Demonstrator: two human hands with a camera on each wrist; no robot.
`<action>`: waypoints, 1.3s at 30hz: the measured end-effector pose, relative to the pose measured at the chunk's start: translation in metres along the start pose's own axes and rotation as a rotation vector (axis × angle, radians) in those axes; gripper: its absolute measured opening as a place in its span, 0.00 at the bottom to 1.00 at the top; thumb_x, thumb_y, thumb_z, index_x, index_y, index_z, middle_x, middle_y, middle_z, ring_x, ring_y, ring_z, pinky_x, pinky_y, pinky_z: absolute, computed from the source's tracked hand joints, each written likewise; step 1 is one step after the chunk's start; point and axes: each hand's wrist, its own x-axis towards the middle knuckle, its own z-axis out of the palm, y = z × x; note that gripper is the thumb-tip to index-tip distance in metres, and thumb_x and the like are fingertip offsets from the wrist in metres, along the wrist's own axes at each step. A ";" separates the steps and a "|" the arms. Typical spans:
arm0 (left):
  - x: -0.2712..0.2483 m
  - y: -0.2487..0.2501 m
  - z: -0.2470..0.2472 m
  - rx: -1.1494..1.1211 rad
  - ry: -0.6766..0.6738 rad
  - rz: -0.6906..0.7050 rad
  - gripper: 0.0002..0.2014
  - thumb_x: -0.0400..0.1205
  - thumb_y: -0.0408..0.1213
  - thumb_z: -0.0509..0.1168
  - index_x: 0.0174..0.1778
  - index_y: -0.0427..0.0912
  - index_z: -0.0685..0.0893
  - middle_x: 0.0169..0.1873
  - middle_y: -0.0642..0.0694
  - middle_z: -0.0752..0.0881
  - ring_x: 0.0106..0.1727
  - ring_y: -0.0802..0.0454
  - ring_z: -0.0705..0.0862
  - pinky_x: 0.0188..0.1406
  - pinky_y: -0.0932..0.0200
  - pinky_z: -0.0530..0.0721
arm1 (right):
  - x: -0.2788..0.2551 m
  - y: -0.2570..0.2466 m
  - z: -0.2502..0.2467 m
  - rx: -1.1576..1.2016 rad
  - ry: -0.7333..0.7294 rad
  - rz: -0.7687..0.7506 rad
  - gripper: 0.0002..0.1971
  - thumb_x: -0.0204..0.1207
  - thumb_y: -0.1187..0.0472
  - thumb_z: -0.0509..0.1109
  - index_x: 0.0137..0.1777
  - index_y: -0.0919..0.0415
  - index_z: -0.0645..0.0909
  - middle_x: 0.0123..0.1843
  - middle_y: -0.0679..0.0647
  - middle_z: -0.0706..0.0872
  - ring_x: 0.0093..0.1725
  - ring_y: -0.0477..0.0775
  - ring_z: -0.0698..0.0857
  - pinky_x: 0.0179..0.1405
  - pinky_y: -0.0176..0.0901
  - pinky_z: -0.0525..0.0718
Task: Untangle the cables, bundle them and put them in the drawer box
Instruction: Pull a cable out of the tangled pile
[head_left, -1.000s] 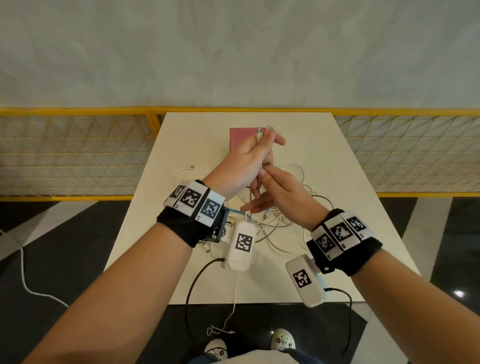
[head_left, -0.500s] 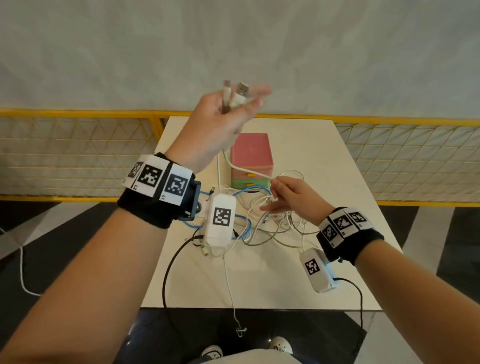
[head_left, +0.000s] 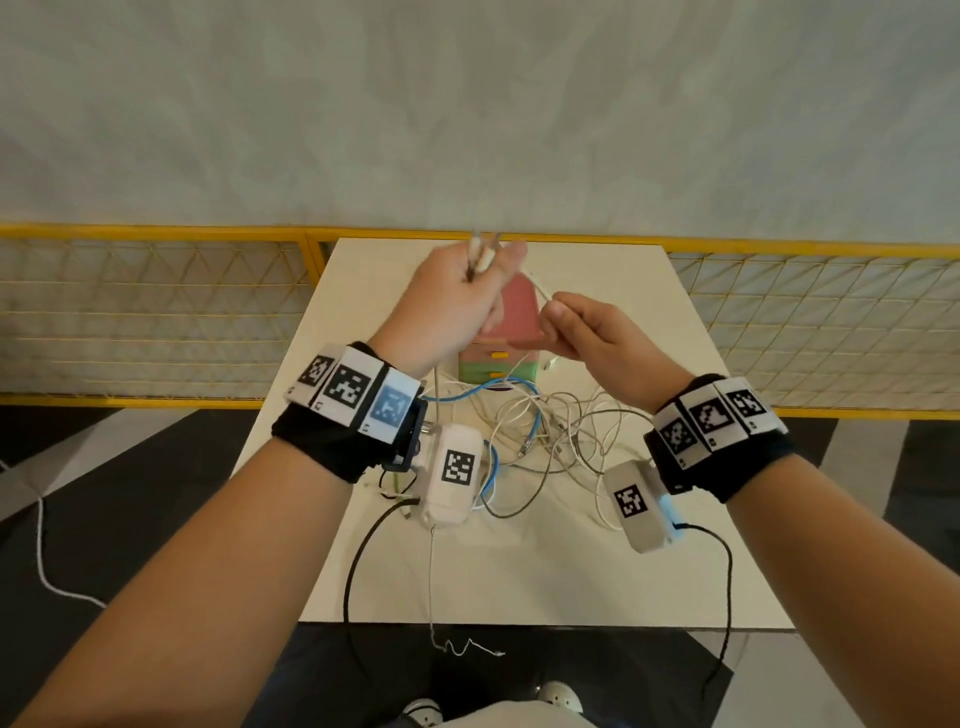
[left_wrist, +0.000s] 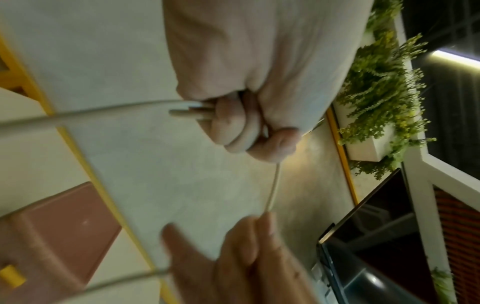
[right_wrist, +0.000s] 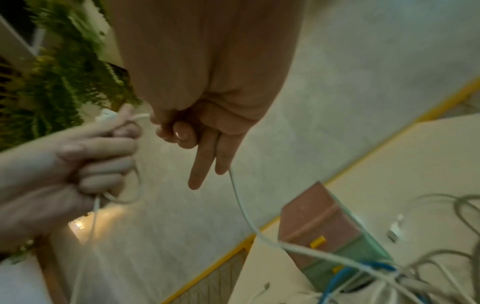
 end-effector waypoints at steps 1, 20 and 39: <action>0.004 -0.001 -0.003 -0.024 0.072 0.014 0.25 0.88 0.48 0.57 0.25 0.42 0.71 0.11 0.53 0.72 0.16 0.61 0.71 0.26 0.69 0.71 | 0.000 0.007 0.002 0.044 -0.008 0.025 0.16 0.88 0.58 0.50 0.38 0.59 0.70 0.32 0.53 0.68 0.39 0.57 0.86 0.40 0.28 0.72; 0.019 -0.014 -0.012 0.275 0.112 0.111 0.21 0.85 0.52 0.63 0.28 0.45 0.74 0.18 0.52 0.76 0.18 0.61 0.74 0.26 0.62 0.73 | 0.021 -0.005 -0.005 -0.095 -0.086 0.028 0.16 0.87 0.59 0.52 0.38 0.58 0.74 0.30 0.45 0.71 0.33 0.47 0.72 0.40 0.40 0.75; 0.029 -0.012 -0.007 0.092 0.081 0.028 0.19 0.87 0.46 0.62 0.29 0.48 0.75 0.15 0.53 0.76 0.16 0.63 0.74 0.23 0.67 0.72 | 0.024 -0.003 -0.009 -0.051 -0.030 0.023 0.16 0.88 0.61 0.50 0.38 0.60 0.69 0.32 0.45 0.72 0.41 0.41 0.90 0.35 0.28 0.73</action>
